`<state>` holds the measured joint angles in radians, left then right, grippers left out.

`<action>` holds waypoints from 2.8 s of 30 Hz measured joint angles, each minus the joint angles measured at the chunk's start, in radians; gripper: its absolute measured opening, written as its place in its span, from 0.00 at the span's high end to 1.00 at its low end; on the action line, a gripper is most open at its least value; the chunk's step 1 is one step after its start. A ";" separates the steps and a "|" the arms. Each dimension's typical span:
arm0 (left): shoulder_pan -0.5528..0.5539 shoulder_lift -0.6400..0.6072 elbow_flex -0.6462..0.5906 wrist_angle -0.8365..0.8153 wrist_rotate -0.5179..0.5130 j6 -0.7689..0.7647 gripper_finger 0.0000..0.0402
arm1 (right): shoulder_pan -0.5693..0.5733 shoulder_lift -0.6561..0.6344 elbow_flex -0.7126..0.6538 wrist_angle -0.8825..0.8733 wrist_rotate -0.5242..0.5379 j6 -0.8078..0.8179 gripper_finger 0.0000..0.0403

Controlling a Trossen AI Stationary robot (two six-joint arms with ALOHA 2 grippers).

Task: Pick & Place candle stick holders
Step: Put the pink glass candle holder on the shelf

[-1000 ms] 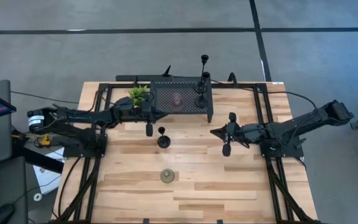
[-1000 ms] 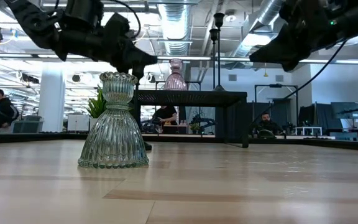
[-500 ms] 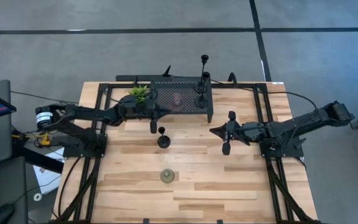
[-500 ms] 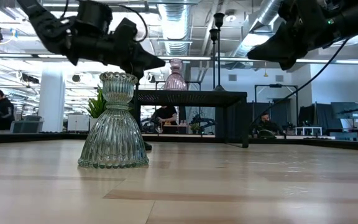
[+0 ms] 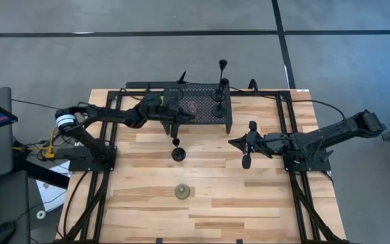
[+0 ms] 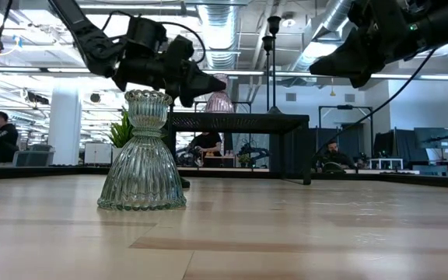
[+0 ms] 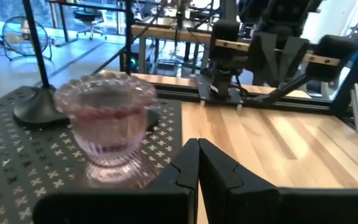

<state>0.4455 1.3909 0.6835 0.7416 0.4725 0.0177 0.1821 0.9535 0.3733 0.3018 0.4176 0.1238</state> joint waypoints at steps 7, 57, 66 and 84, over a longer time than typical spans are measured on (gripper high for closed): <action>0.022 0.062 0.039 0.000 -0.001 0.002 0.99 | -0.002 0.000 0.000 -0.002 0.002 0.000 1.00; 0.126 0.156 0.160 0.044 0.036 -0.013 0.99 | -0.073 0.000 0.001 -0.001 0.002 -0.015 1.00; 0.006 0.165 0.159 0.044 -0.216 -0.038 0.99 | -0.074 0.000 0.001 -0.001 0.002 -0.011 1.00; -0.070 0.156 0.216 0.052 -0.527 0.008 0.99 | -0.074 0.000 0.001 -0.001 0.002 -0.011 1.00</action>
<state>0.3757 1.5467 0.8993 0.7933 -0.0546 0.0257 0.1081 0.9535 0.3740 0.3008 0.4198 0.1131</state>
